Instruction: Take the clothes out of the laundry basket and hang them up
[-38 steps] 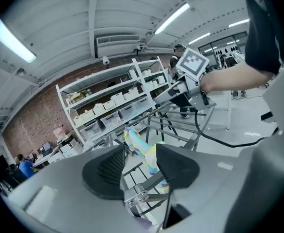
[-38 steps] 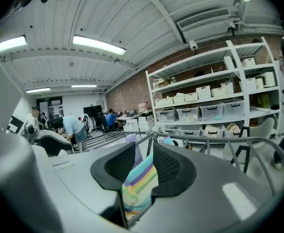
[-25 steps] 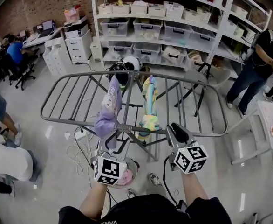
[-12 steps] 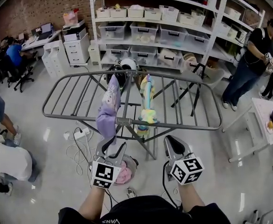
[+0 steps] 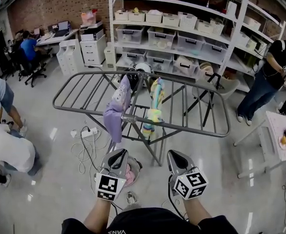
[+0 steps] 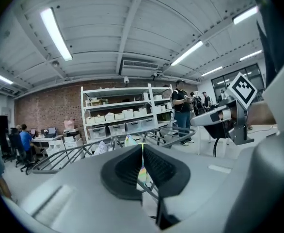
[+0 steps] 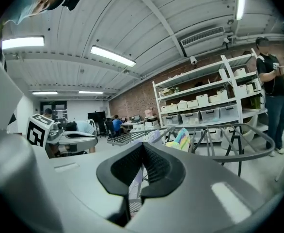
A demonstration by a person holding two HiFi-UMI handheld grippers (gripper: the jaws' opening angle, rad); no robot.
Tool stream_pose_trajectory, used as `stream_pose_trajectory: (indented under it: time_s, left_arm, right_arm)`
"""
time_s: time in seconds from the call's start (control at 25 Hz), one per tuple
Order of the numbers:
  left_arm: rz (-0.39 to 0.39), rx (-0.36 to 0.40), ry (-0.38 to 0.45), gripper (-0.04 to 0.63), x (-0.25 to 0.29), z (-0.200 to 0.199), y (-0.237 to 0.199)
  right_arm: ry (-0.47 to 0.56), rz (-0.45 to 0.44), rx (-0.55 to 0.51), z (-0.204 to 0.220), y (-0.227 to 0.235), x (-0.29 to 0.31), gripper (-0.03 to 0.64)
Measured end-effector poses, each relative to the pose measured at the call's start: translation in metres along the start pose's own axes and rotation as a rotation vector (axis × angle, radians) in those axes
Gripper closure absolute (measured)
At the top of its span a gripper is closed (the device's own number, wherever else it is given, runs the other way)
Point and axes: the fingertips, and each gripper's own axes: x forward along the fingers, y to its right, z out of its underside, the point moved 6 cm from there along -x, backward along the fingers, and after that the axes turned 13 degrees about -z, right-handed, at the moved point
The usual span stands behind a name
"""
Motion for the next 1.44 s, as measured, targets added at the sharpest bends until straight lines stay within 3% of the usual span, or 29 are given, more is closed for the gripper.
stream_pose_trajectory:
  time_s: [0.64,1.44]
  left_arm:
    - [-0.092,-0.075,-0.071,0.594,-0.076,0.018,0.058]
    - [-0.072,-0.063,-0.129,0.594,-0.07,0.014,0.061]
  right_arm:
    - [-0.06,-0.109,-0.015,0.032,-0.026,-0.062,0.612]
    - [-0.071,-0.13,0.002,0.026,-0.019,-0.055,0.612]
